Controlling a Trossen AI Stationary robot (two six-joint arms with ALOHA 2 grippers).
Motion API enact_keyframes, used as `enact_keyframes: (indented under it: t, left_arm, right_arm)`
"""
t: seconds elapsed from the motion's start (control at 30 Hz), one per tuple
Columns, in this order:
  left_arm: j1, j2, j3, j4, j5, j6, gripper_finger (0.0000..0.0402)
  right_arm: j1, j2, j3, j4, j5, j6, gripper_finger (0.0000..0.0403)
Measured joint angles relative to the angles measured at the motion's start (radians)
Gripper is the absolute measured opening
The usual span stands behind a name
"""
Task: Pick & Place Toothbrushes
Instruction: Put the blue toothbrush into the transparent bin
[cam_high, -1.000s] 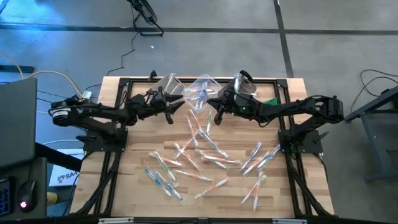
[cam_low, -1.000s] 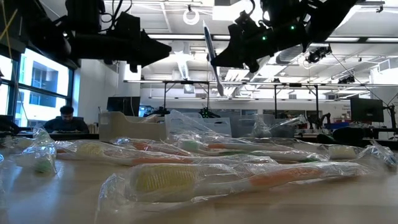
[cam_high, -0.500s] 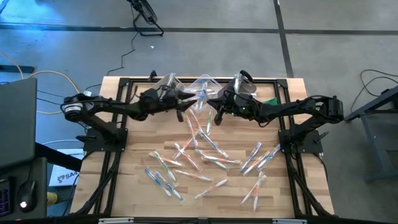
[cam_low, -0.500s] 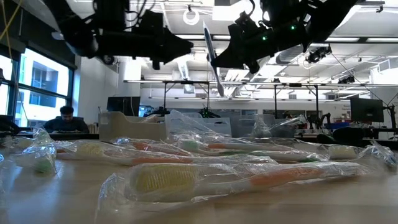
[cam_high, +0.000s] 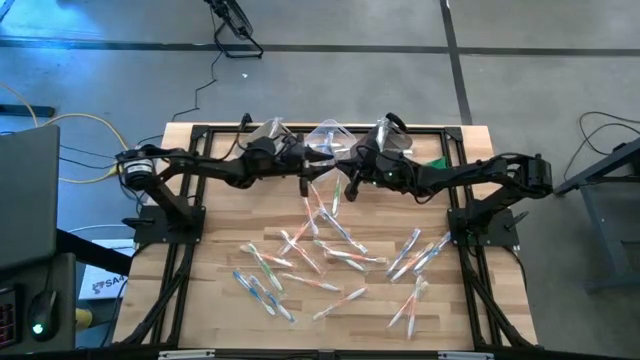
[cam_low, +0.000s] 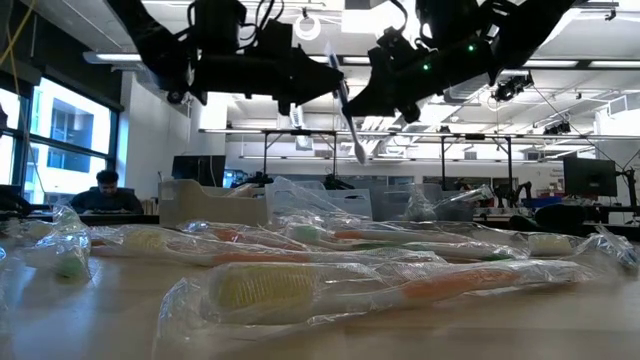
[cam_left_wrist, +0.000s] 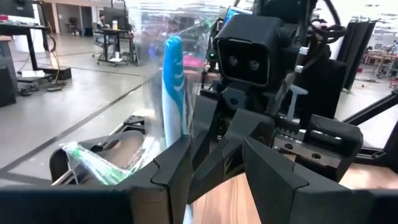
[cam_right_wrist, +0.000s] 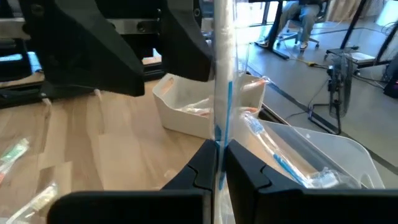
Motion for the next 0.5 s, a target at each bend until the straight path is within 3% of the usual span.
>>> enact_keyframes:
  t: [0.13, 0.5]
  left_arm:
    - [0.001, 0.000, 0.000, -0.035, -0.003, 0.000, 0.0140]
    - [0.002, 0.000, 0.000, -0.048, 0.001, 0.003, 0.0140]
  right_arm:
    - [0.001, 0.000, 0.000, -0.004, 0.053, -0.003, 0.0013]
    - [0.030, 0.000, 0.000, -0.011, 0.036, -0.029, 0.0012]
